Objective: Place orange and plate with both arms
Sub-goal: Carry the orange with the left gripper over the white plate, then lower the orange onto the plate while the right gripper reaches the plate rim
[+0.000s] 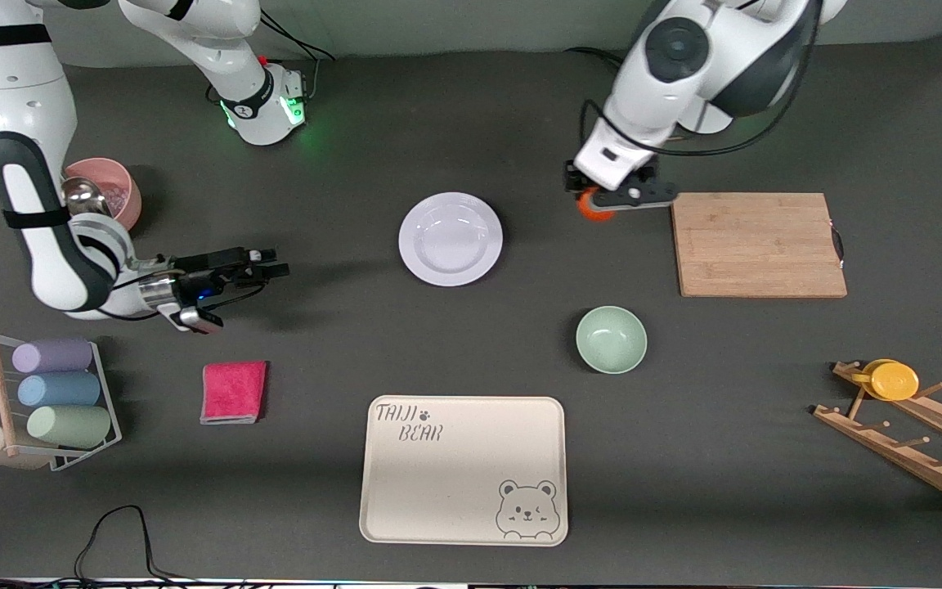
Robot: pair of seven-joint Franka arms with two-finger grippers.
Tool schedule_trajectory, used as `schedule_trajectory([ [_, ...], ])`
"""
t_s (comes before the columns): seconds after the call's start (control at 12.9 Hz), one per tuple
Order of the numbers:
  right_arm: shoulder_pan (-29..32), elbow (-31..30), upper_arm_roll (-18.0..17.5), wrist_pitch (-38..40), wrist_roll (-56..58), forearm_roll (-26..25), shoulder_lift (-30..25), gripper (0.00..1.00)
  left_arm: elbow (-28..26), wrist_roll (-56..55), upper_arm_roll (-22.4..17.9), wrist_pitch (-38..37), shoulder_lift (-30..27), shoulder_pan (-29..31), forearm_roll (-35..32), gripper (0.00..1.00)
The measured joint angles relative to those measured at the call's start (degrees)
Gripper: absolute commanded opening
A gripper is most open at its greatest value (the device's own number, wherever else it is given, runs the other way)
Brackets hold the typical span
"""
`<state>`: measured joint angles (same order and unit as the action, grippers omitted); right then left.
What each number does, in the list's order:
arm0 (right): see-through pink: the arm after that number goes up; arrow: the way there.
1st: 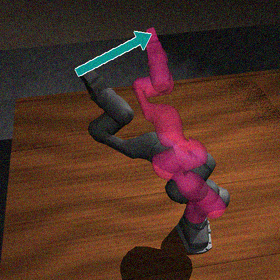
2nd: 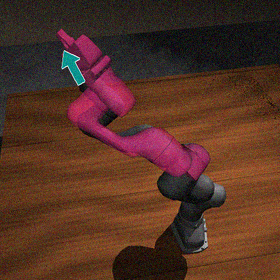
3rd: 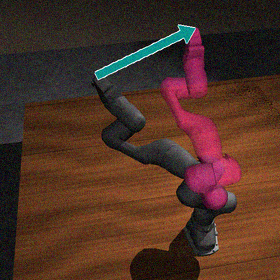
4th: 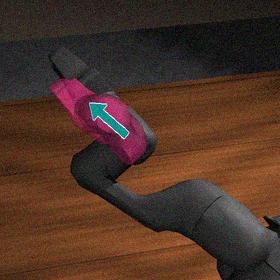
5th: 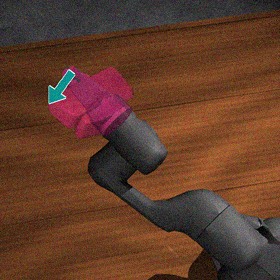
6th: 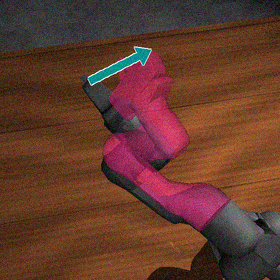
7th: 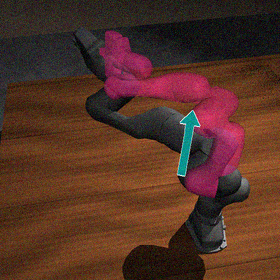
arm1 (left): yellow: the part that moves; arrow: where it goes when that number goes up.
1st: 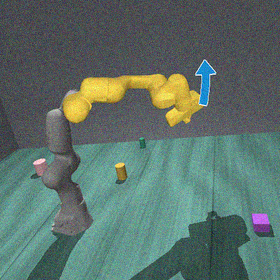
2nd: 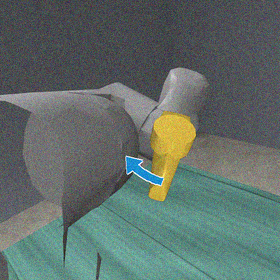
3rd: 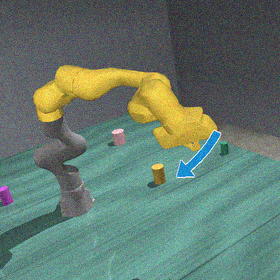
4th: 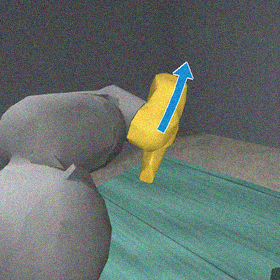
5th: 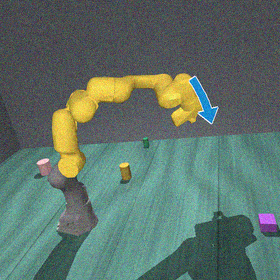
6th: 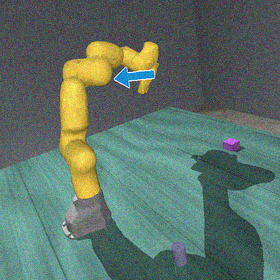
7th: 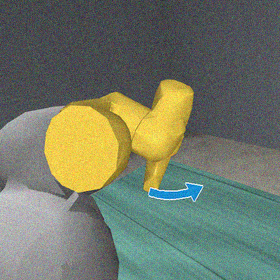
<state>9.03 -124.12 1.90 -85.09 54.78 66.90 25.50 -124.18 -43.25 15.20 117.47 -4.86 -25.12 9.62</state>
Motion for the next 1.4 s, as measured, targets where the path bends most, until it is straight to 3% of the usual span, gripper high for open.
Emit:
schedule_trajectory([
  [0.39, -0.91, -3.83, -0.02, -4.98, 24.89, 0.38, -0.05, 1.0, 6.03, -11.74, 0.41, 9.14, 13.64, -9.47, -0.83, 0.0],
  [0.62, -2.62, -5.52, -0.11, -9.77, 32.15, 3.54, -0.06, 1.0, 10.62, -18.69, 0.46, 10.63, 21.76, -14.18, -6.3, 0.0],
  [1.01, -3.24, -8.11, -0.16, -12.14, 29.84, 5.32, -0.18, 1.0, 21.12, -26.68, 0.43, 11.43, 33.31, -19.84, -8.79, 0.0],
  [1.4, -5.8, -9.2, -0.16, -15.51, 11.91, 10.63, -2.6, 1.0, 22.66, -29.12, 0.23, 16.95, 39.46, -21.24, -11.37, 0.0],
])
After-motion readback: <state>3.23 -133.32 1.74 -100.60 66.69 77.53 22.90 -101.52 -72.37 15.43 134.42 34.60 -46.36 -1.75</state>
